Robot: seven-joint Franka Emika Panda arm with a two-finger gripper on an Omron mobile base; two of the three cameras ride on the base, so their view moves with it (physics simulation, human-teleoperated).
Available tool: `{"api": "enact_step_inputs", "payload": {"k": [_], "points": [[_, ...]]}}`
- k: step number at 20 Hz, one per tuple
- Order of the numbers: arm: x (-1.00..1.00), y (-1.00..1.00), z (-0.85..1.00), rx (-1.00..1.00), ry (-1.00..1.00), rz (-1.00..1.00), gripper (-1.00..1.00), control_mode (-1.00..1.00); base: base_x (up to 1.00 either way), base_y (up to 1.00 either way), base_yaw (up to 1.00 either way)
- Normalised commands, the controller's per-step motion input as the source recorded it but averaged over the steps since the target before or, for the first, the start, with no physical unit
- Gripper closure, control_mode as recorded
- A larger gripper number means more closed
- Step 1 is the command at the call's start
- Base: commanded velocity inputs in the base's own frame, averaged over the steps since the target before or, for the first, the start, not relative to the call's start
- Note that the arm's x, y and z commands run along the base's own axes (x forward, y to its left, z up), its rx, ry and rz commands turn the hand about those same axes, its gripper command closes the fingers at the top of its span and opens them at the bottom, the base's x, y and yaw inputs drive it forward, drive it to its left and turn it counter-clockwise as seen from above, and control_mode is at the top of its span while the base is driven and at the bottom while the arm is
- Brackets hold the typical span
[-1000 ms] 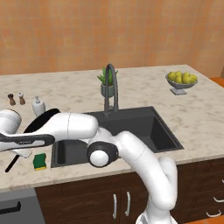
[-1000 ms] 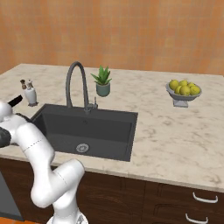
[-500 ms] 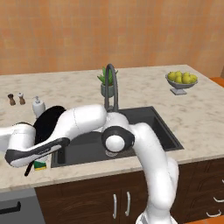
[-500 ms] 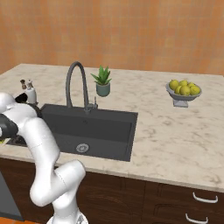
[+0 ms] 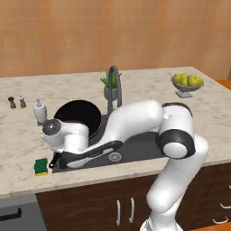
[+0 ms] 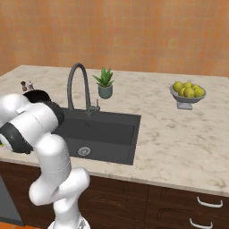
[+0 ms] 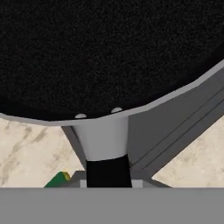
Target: Pick the pan and sponge and place them into the sink. Then turn on the water.
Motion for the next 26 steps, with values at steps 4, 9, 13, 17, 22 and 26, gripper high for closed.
{"api": "enact_step_inputs", "payload": {"k": [4,9,13,17,22,26], "points": [[-0.27,-0.83,0.36,0.62,0.00,-0.14,1.00,-1.00,0.00,0.00,0.00],[-0.06,-0.24,0.50,0.18,-0.01,-0.13,1.00,-1.00,0.00,0.00,0.00],[0.01,0.02,0.38,-0.06,0.01,0.01,1.00,-1.00,0.00,0.00,0.00],[0.01,0.13,0.47,-0.19,0.12,0.01,1.00,-1.00,0.00,0.00,0.00],[0.04,0.10,0.18,-0.08,0.15,0.00,1.00,-1.00,0.00,0.00,0.00],[0.04,0.00,0.00,0.00,0.12,-0.02,1.00,-1.00,0.00,0.00,0.00]]}}
